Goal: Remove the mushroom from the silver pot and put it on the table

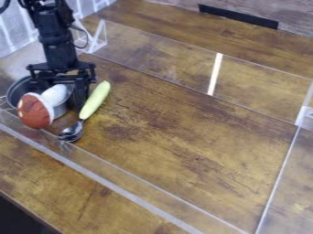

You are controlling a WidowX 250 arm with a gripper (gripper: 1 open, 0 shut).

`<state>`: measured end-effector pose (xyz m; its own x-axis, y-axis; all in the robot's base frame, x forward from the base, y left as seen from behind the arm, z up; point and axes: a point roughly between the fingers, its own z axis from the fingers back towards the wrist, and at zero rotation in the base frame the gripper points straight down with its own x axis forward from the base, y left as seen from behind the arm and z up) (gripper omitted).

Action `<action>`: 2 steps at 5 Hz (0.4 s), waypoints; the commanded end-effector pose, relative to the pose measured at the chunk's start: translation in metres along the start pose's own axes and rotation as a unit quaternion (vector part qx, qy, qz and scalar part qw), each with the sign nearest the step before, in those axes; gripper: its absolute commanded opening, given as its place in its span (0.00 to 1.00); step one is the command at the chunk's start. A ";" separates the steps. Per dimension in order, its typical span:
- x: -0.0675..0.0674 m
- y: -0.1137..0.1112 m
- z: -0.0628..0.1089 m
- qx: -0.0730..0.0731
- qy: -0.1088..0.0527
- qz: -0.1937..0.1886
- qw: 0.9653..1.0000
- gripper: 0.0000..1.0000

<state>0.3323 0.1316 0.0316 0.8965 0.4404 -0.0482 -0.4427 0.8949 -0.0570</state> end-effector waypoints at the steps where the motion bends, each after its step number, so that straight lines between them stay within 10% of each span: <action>1: 0.009 -0.021 0.010 -0.001 -0.025 -0.030 0.999 0.00; 2: 0.002 -0.020 0.030 -0.011 -0.032 -0.044 0.998 0.00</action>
<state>0.3380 0.1187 0.0344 0.9241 0.3779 -0.0564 -0.3814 0.9211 -0.0784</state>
